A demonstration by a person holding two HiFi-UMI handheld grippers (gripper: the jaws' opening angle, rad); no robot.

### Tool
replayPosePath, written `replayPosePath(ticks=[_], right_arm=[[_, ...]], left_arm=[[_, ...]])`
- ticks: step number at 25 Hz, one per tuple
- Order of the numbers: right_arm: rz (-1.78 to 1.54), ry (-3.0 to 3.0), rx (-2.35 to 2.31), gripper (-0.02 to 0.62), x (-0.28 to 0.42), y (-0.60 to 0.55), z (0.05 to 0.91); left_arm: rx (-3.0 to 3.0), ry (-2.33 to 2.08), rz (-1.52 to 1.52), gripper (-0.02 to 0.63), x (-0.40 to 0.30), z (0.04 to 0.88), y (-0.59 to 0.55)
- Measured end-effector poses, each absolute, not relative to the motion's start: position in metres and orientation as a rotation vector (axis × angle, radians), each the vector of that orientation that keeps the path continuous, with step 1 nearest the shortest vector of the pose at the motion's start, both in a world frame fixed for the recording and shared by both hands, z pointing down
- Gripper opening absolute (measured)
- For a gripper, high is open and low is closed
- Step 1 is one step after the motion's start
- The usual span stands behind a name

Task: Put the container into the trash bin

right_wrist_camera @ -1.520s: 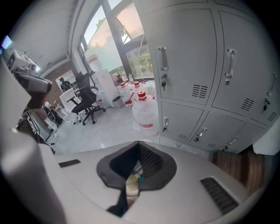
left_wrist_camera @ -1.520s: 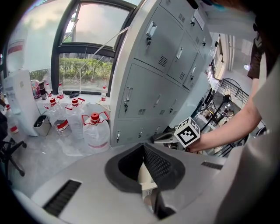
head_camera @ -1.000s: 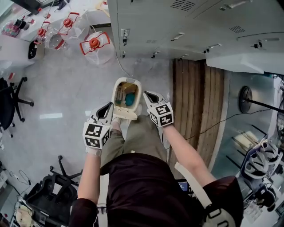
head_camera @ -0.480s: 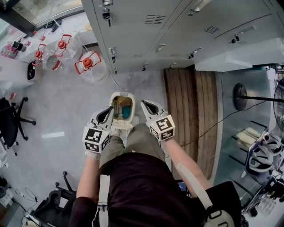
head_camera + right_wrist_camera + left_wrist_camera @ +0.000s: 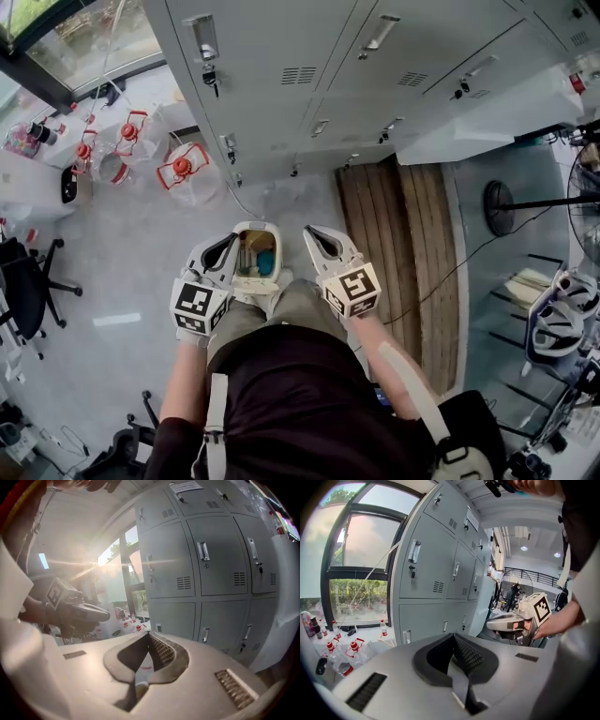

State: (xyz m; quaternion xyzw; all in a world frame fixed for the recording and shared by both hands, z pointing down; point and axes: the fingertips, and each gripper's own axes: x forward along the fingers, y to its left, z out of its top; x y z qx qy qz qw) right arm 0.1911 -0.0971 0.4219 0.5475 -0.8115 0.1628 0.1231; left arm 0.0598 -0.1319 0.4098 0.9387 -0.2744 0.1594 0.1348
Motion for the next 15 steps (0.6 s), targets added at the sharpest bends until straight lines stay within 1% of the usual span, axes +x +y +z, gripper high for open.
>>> replayPosePath(ticks=[15], right_arm=[[0.272,-2.438,1.742,0.015,0.209,-0.096,0.319]], left_arm=[[2.904,-0.744,0.286,0.008,0.088,0.31,-0.144]])
